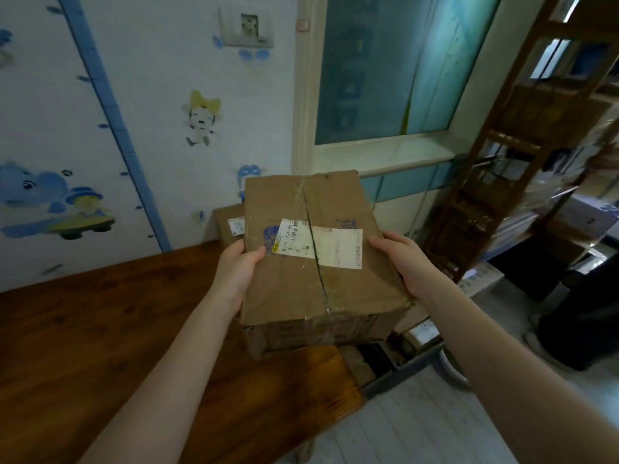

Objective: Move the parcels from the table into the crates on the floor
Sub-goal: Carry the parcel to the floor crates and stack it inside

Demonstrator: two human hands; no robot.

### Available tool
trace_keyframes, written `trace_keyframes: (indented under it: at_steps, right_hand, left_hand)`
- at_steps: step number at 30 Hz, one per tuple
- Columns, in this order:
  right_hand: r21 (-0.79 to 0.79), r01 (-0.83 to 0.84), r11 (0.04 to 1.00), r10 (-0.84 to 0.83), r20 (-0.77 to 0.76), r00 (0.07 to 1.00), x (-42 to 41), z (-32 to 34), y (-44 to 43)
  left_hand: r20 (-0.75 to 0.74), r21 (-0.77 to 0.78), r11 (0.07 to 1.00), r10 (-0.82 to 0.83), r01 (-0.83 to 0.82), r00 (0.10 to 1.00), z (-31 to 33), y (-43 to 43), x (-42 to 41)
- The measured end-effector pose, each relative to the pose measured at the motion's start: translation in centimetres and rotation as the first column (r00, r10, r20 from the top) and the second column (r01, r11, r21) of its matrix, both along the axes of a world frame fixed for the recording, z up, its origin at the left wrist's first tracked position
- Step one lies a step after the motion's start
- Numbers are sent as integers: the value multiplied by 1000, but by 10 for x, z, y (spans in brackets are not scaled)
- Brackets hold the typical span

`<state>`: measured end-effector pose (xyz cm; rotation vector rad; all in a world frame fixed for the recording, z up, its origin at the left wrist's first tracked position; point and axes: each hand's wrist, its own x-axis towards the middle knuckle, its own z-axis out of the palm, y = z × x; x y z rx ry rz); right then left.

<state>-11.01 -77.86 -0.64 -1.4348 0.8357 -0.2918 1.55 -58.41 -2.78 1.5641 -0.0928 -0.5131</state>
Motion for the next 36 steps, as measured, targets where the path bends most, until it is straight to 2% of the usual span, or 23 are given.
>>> trace_keyframes:
  at_steps: [4,8,13,21,30,36]
  right_hand:
    - [10,72,997,-72,-18,997,-3,-14,-59]
    - [14,84,996,-83,-25,996,1,-28,-118]
    - [19,120,993,-119,-40,992,17,-38,-196]
    - [72,93,993,-87,-77,993,43,-63,-296]
    - [182,-14,983,34,-108,994,84,-111,-401]
    - [126,-196,972,214,-154,965,115,-134,-458]
  left_hand:
    - [-20,5,999,-36,36,999,-8,-67,3]
    - [5,27,997,-66,66,998,-25,-134,16]
    - [-32,30,994,-109,110,994,-43,-214,39]
    - [-57,61,993,-93,96,994,-66,-307,62]
    - [-72,123,990,75,-66,995,-99,-391,70]
    - [-99,173,961,234,-215,967,-123,-436,67]
